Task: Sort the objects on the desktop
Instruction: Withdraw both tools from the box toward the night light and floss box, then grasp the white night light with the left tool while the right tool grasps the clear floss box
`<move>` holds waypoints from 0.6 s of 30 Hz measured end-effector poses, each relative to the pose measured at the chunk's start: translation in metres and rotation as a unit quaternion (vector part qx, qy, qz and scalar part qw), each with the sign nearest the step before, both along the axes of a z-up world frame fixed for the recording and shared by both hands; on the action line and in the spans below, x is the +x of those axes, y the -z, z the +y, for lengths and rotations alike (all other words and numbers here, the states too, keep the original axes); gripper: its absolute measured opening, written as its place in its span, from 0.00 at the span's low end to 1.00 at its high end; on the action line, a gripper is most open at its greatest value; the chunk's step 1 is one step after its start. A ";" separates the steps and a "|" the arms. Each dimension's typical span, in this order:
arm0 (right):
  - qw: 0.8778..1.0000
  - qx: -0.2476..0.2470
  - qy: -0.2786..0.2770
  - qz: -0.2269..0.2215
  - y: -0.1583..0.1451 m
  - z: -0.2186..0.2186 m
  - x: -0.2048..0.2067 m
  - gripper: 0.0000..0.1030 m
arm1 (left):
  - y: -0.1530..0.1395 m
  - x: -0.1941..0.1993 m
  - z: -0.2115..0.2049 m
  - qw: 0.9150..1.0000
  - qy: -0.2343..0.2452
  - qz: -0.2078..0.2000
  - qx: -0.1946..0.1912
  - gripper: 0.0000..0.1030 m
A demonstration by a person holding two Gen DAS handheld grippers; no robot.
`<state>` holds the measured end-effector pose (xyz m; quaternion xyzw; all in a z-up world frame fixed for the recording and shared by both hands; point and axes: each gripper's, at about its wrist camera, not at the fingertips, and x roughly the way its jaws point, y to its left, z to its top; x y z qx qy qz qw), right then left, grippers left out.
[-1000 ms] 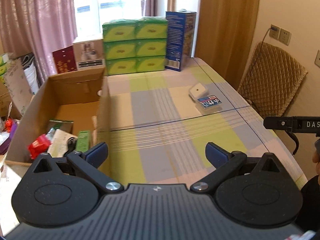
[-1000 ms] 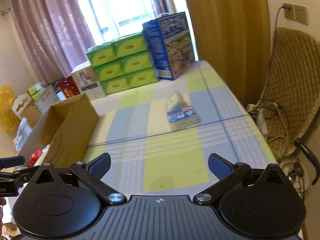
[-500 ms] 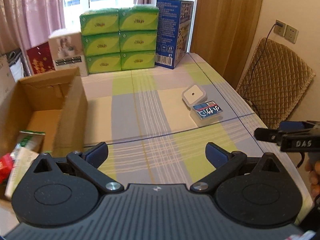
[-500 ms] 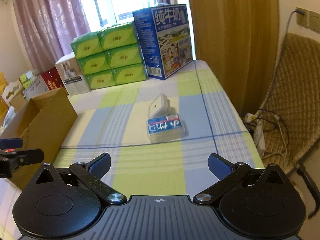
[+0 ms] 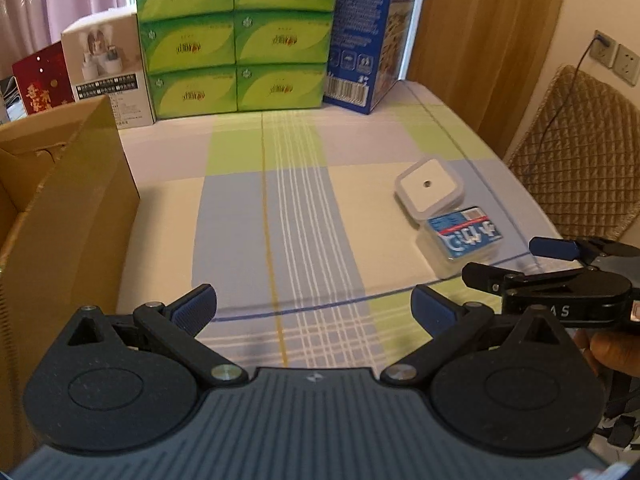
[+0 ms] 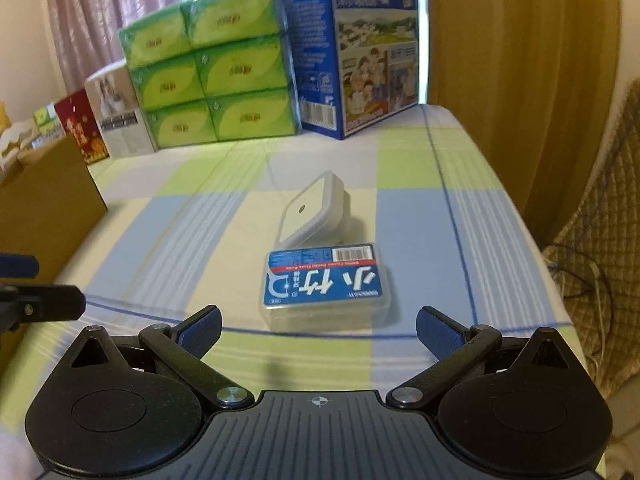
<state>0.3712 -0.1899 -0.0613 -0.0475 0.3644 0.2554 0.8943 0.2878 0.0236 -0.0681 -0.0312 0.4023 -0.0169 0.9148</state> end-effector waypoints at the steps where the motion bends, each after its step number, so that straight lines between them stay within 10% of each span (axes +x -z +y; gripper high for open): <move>1: 1.000 -0.003 -0.003 -0.003 0.003 0.003 0.003 0.98 | 0.004 0.005 0.001 1.000 -0.003 0.001 0.000 0.99; 18: 0.998 -0.053 -0.011 -0.021 0.025 0.025 0.030 0.84 | 0.032 0.040 -0.007 0.999 -0.019 0.006 -0.026 0.99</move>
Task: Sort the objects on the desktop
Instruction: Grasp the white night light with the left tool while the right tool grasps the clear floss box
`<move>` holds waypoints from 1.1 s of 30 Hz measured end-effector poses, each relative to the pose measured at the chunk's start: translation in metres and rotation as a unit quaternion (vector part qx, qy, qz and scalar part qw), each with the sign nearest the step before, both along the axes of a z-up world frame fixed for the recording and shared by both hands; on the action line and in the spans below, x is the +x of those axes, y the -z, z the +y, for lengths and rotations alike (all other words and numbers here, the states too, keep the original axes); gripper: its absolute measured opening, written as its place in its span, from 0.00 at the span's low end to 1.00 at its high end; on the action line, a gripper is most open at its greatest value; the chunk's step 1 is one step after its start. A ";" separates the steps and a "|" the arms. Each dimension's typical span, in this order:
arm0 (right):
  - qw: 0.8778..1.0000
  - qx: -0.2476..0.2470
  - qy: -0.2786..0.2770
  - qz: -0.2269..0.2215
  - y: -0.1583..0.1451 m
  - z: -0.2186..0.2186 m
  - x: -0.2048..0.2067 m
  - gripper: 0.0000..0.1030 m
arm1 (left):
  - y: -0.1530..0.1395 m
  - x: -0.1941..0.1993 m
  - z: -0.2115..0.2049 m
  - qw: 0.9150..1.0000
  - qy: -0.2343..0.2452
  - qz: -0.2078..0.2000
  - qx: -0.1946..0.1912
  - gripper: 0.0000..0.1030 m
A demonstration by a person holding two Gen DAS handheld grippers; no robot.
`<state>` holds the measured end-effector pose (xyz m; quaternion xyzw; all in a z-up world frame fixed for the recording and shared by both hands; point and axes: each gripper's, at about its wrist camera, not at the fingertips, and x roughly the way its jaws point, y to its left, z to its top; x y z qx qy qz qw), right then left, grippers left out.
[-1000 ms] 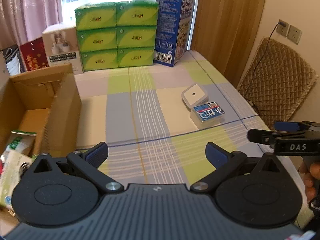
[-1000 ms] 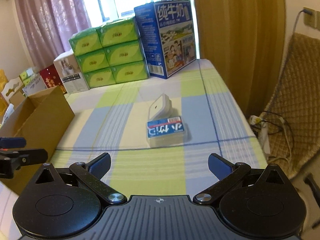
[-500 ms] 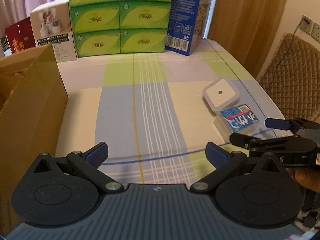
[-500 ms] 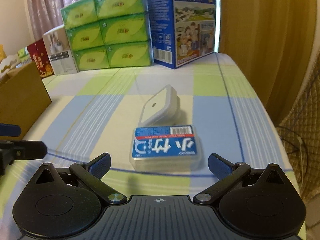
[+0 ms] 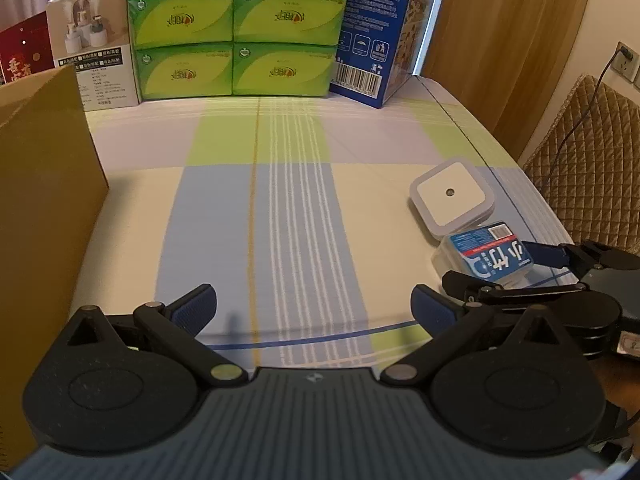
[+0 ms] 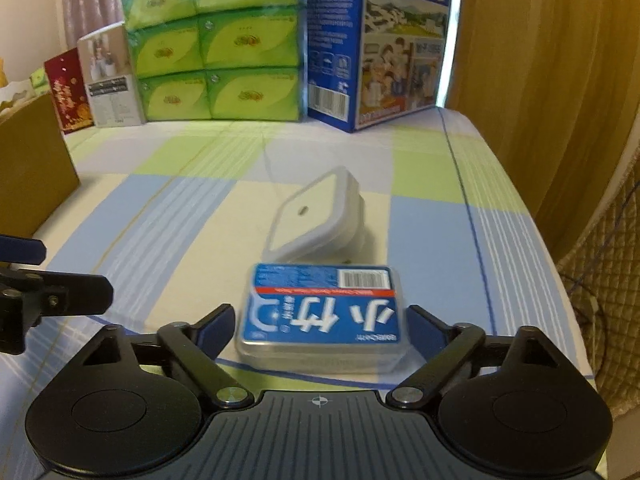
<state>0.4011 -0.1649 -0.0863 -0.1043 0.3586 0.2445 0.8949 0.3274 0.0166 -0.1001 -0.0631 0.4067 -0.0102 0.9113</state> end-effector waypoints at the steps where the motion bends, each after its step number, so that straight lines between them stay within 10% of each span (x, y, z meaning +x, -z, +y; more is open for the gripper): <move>1: 1.000 0.000 0.000 0.001 0.000 -0.001 0.001 0.82 | 0.000 0.000 -0.001 1.000 0.000 0.000 -0.001 0.99; 33: 0.989 0.038 0.136 -0.039 -0.004 -0.094 0.044 0.81 | 0.029 0.086 -0.049 0.989 0.022 -0.017 -0.146 0.97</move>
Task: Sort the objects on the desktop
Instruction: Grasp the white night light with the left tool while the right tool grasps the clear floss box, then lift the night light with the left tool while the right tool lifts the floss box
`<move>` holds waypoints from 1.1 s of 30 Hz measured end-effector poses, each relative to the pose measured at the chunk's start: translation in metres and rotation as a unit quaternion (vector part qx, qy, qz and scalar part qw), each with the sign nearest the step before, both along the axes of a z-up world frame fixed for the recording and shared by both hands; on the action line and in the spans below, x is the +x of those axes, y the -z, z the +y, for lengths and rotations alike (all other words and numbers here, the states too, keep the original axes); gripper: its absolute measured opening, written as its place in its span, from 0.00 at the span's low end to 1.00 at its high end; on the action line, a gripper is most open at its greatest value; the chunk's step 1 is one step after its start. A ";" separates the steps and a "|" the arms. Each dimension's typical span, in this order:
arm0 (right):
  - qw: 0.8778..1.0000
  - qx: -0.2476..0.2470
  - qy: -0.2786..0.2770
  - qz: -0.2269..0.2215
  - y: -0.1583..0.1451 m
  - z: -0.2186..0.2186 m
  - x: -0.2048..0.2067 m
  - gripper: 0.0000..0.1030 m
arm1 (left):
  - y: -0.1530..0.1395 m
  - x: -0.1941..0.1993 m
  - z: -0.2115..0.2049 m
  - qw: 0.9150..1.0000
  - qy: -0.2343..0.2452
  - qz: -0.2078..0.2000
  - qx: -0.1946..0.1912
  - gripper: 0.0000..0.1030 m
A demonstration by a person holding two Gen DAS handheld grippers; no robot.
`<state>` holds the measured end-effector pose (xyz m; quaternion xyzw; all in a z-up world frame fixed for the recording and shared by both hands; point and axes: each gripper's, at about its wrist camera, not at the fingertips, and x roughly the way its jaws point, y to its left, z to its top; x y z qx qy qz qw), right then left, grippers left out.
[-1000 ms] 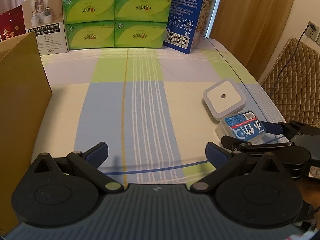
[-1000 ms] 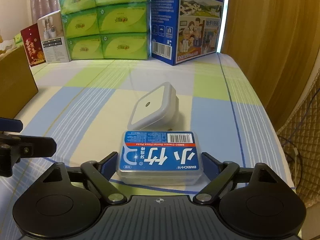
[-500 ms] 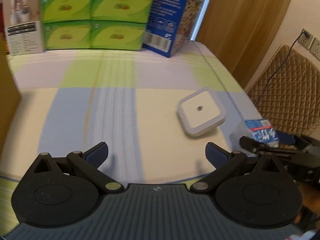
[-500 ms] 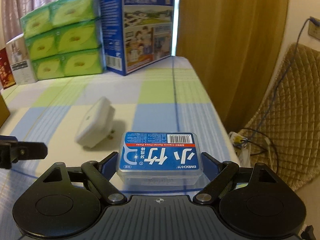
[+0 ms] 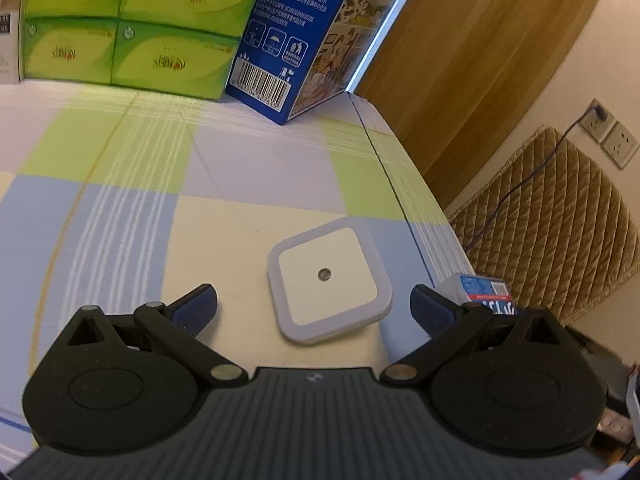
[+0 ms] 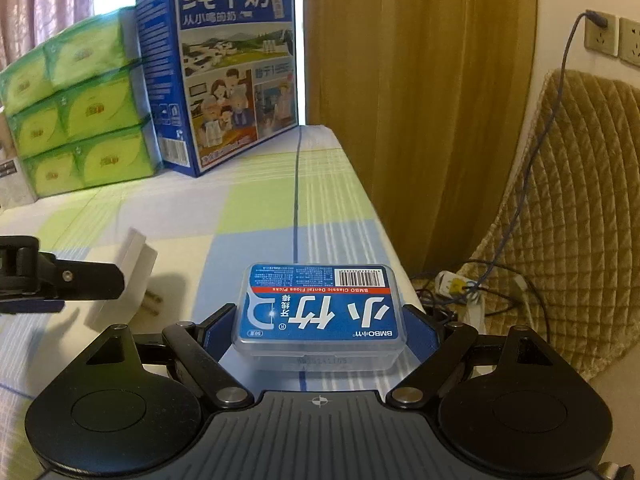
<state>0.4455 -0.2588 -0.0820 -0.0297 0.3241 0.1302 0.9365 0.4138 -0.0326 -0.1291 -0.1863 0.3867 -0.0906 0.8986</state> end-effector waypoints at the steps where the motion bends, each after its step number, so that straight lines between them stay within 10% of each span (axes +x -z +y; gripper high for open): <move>1: 1.000 0.001 -0.002 -0.002 0.000 0.001 0.001 0.81 | 0.002 0.003 -0.001 1.000 -0.001 0.004 -0.006 0.96; 10: 1.000 -0.004 -0.009 -0.002 0.003 0.007 0.003 0.81 | 0.009 0.020 -0.006 0.999 -0.010 0.014 -0.039 0.62; 33: 0.996 0.009 -0.077 0.039 -0.036 0.043 -0.068 0.81 | -0.031 -0.125 0.041 0.994 0.026 0.005 0.109 0.60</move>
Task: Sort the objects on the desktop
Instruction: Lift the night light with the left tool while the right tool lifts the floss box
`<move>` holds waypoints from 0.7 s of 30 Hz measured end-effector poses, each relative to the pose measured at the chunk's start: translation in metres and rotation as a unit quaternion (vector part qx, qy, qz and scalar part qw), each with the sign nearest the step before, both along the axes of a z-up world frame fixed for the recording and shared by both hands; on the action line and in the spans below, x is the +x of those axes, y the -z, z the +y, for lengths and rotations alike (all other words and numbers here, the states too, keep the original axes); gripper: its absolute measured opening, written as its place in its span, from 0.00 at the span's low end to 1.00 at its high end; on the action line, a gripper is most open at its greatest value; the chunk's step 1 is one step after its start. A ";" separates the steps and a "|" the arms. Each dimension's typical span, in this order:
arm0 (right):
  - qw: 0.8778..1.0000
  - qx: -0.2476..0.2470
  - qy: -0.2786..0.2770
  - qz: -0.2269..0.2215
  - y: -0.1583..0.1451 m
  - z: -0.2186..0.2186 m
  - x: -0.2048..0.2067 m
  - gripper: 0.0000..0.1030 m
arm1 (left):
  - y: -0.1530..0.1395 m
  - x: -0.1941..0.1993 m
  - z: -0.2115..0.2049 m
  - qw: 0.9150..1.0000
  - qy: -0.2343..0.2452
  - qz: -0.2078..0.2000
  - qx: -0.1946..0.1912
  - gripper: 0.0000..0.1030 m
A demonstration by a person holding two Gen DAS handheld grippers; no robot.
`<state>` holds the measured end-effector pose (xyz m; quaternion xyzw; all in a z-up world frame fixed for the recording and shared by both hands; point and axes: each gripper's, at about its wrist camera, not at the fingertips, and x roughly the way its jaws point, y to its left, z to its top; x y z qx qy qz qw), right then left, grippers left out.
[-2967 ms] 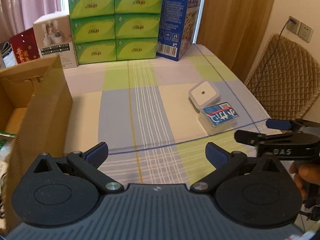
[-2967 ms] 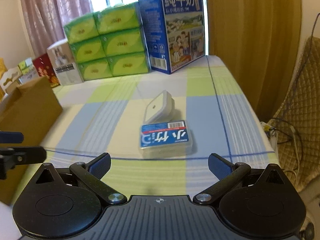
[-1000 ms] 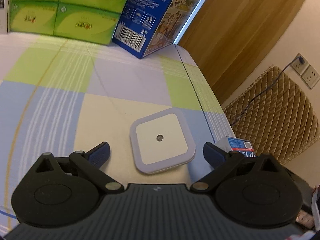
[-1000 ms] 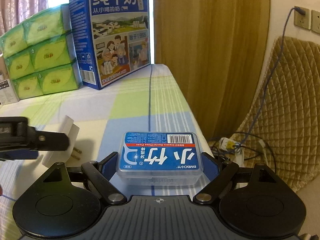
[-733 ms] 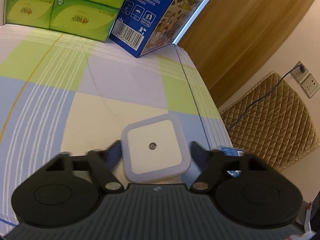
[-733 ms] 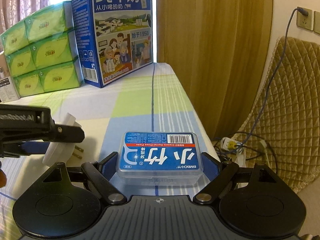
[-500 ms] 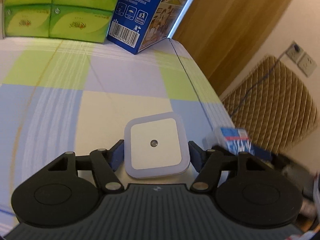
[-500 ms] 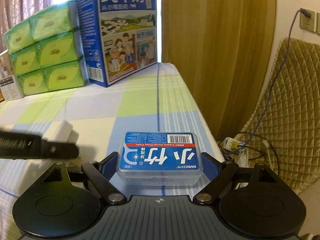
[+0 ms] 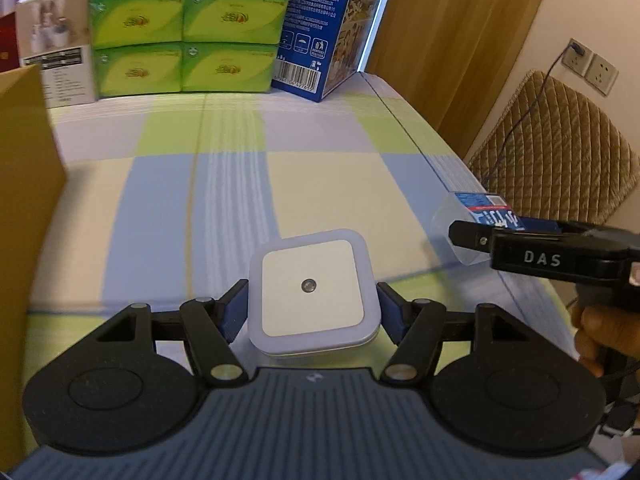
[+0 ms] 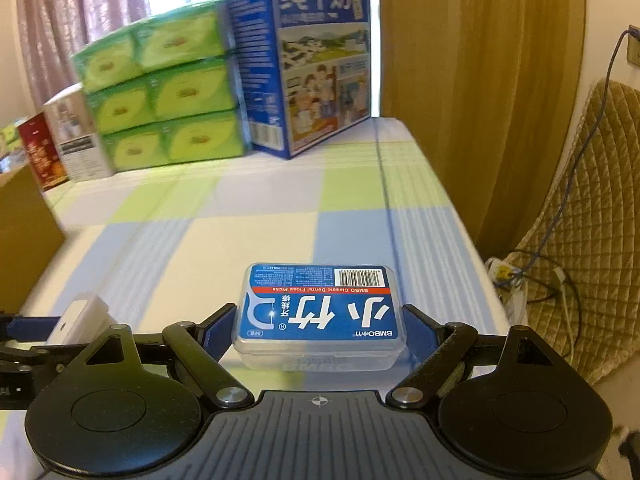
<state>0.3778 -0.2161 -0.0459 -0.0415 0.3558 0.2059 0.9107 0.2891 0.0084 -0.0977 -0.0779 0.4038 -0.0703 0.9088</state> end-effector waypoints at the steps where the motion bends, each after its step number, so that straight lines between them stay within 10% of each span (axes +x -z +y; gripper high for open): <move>1: 1.000 -0.003 -0.003 0.001 -0.002 0.001 -0.009 0.81 | -0.002 -0.008 0.002 1.000 -0.001 0.001 0.002 0.60; 21: 0.999 -0.005 0.003 0.053 -0.028 -0.005 -0.189 0.81 | -0.053 -0.161 0.010 0.999 -0.019 0.009 0.044 0.60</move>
